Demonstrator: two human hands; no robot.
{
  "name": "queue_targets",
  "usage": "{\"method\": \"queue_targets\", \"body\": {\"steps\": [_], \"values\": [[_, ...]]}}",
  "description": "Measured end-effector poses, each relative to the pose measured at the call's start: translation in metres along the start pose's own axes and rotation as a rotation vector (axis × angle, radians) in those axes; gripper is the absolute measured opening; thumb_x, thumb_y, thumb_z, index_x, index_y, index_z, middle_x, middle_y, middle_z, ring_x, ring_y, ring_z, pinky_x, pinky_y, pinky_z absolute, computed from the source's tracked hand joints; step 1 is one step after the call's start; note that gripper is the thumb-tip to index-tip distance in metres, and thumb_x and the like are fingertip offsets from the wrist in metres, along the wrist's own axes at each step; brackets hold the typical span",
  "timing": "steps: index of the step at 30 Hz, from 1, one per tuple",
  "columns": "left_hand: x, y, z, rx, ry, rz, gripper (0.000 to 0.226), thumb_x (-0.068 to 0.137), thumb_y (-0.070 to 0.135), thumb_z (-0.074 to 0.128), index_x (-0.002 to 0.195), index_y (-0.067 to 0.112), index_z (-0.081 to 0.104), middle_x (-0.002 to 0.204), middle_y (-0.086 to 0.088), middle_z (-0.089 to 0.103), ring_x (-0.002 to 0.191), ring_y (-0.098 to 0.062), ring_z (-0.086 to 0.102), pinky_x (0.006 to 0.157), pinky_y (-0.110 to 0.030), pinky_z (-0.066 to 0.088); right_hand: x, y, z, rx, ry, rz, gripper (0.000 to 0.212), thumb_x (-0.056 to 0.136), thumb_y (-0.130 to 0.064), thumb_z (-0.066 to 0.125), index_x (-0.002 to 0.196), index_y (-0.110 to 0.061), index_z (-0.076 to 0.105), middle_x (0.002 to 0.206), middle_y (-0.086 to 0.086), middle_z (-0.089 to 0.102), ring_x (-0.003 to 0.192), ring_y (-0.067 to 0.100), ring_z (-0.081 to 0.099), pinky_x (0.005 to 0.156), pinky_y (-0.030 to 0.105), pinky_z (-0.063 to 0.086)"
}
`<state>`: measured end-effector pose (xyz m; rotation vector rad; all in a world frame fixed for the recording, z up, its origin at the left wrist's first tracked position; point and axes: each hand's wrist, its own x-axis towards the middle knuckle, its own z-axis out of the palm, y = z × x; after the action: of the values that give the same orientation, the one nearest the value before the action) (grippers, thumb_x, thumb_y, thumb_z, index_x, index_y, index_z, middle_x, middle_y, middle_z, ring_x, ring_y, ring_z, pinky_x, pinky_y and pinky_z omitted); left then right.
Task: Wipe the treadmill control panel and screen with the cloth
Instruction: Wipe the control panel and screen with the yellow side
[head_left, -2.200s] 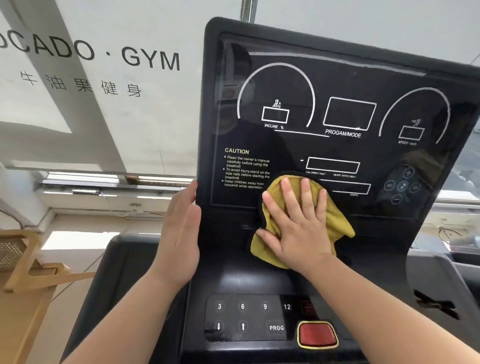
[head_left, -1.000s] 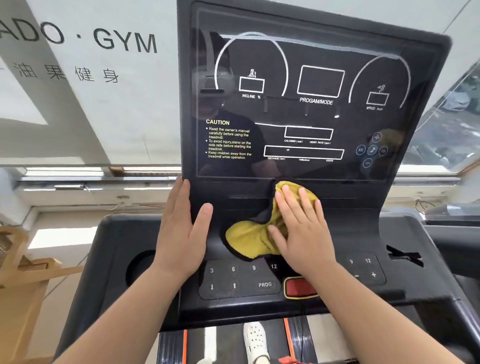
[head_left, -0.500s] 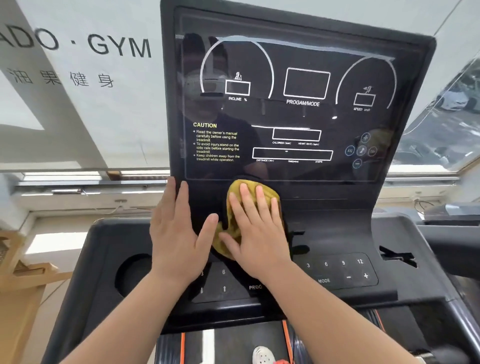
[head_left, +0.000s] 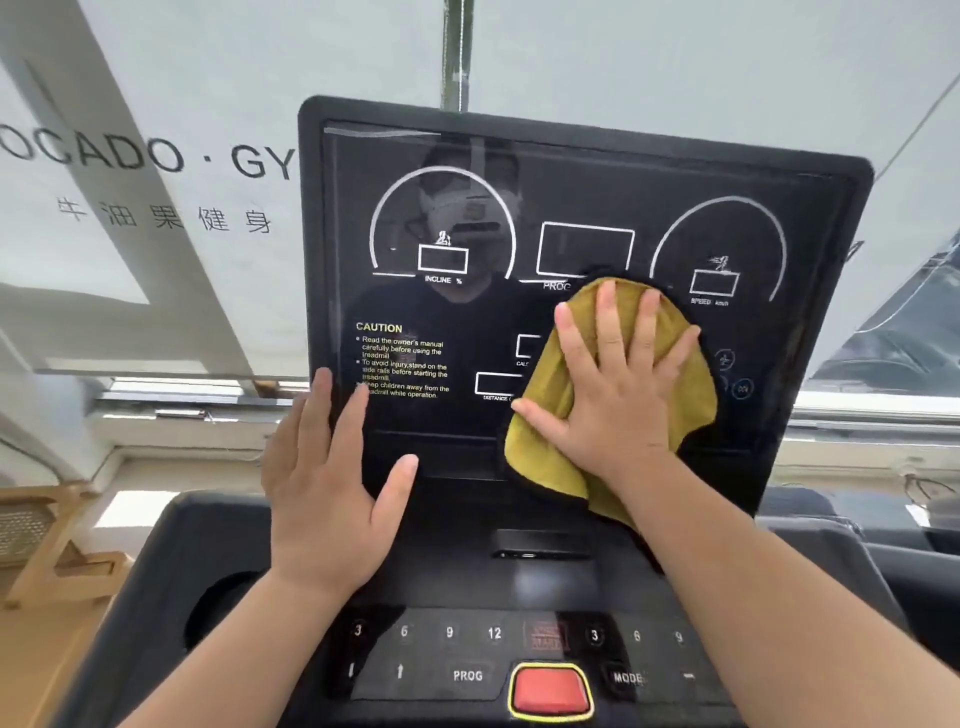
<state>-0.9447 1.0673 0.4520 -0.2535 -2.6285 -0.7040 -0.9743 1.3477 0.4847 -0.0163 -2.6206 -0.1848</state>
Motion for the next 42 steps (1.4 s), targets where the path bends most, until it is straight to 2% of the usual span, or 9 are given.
{"method": "queue_targets", "body": {"steps": [5, 10, 17, 19, 24, 29, 32, 37, 42], "values": [[0.019, 0.013, -0.002, 0.045, -0.035, -0.111, 0.080, 0.089, 0.066, 0.036, 0.154, 0.019, 0.032, 0.165, -0.018, 0.019, 0.149, -0.039, 0.023, 0.120, -0.057, 0.020, 0.073, 0.007, -0.037, -0.048, 0.119, -0.107, 0.103, 0.082, -0.093, 0.036, 0.165, -0.034, 0.017, 0.174, 0.010, 0.007, 0.156, 0.049, 0.001, 0.112, 0.084, 0.002], [0.024, 0.023, 0.002, 0.069, -0.029, -0.149, 0.087, 0.085, 0.068, 0.040, 0.155, 0.019, 0.027, 0.163, -0.021, 0.020, 0.144, -0.042, 0.026, 0.117, -0.058, 0.025, 0.107, -0.013, -0.053, -0.098, 0.132, -0.161, 0.104, 0.083, -0.092, 0.031, 0.165, -0.033, 0.008, 0.174, 0.009, 0.001, 0.156, 0.049, -0.001, 0.114, 0.082, -0.001], [0.025, 0.013, 0.004, 0.047, 0.020, -0.137, 0.098, 0.080, 0.062, 0.052, 0.157, 0.012, 0.019, 0.161, -0.018, 0.026, 0.139, -0.041, 0.030, 0.114, -0.054, 0.029, 0.024, -0.035, 0.007, -0.149, 0.106, -0.692, 0.095, 0.088, -0.083, 0.042, 0.165, -0.033, 0.016, 0.174, 0.002, 0.009, 0.159, 0.038, 0.001, 0.122, 0.070, -0.005], [0.024, 0.009, 0.007, 0.059, 0.011, -0.130, 0.096, 0.081, 0.060, 0.052, 0.157, 0.011, 0.020, 0.162, -0.018, 0.025, 0.138, -0.042, 0.031, 0.114, -0.055, 0.029, -0.001, -0.021, 0.021, -0.158, 0.109, -0.745, 0.091, 0.090, -0.080, 0.045, 0.164, -0.034, 0.020, 0.174, 0.000, 0.012, 0.160, 0.035, 0.005, 0.124, 0.067, -0.005], [0.022, 0.007, 0.006, 0.036, -0.019, -0.131, 0.097, 0.082, 0.060, 0.052, 0.157, 0.008, 0.018, 0.163, -0.016, 0.021, 0.142, -0.039, 0.028, 0.116, -0.053, 0.030, 0.012, 0.028, 0.005, -0.150, 0.199, -0.473, 0.097, 0.081, -0.089, 0.050, 0.161, -0.037, 0.029, 0.170, 0.004, 0.021, 0.157, 0.044, 0.014, 0.117, 0.079, 0.004], [0.023, 0.004, 0.002, 0.055, -0.060, -0.104, 0.099, 0.081, 0.058, 0.057, 0.157, 0.007, 0.020, 0.164, -0.016, 0.020, 0.142, -0.037, 0.026, 0.118, -0.052, 0.029, 0.095, 0.010, -0.048, -0.072, 0.166, -0.080, 0.107, 0.080, -0.096, 0.034, 0.165, -0.034, 0.012, 0.174, 0.012, 0.003, 0.155, 0.052, -0.001, 0.114, 0.083, 0.000], [0.021, 0.003, 0.000, 0.079, -0.083, -0.099, 0.098, 0.081, 0.059, 0.055, 0.156, 0.004, 0.025, 0.164, -0.015, 0.019, 0.141, -0.036, 0.026, 0.118, -0.053, 0.031, 0.117, -0.031, -0.057, -0.046, 0.166, -0.017, 0.112, 0.079, -0.096, 0.031, 0.166, -0.030, 0.006, 0.174, 0.014, -0.001, 0.155, 0.053, -0.003, 0.115, 0.081, -0.001], [0.020, -0.004, -0.002, 0.112, -0.110, -0.077, 0.099, 0.081, 0.064, 0.045, 0.155, 0.001, 0.028, 0.165, -0.013, 0.017, 0.139, -0.036, 0.027, 0.115, -0.051, 0.033, 0.073, -0.077, -0.023, -0.074, 0.181, -0.350, 0.097, 0.088, -0.085, 0.040, 0.165, -0.031, 0.020, 0.174, 0.008, 0.011, 0.158, 0.044, 0.005, 0.120, 0.074, 0.001], [0.020, -0.004, -0.002, 0.115, -0.112, -0.069, 0.099, 0.080, 0.063, 0.048, 0.155, 0.003, 0.027, 0.165, -0.014, 0.017, 0.137, -0.038, 0.029, 0.112, -0.051, 0.035, 0.021, -0.047, 0.013, -0.121, 0.159, -0.653, 0.083, 0.093, -0.068, 0.049, 0.164, -0.034, 0.024, 0.173, 0.003, 0.015, 0.159, 0.035, 0.009, 0.125, 0.066, 0.001]]}}
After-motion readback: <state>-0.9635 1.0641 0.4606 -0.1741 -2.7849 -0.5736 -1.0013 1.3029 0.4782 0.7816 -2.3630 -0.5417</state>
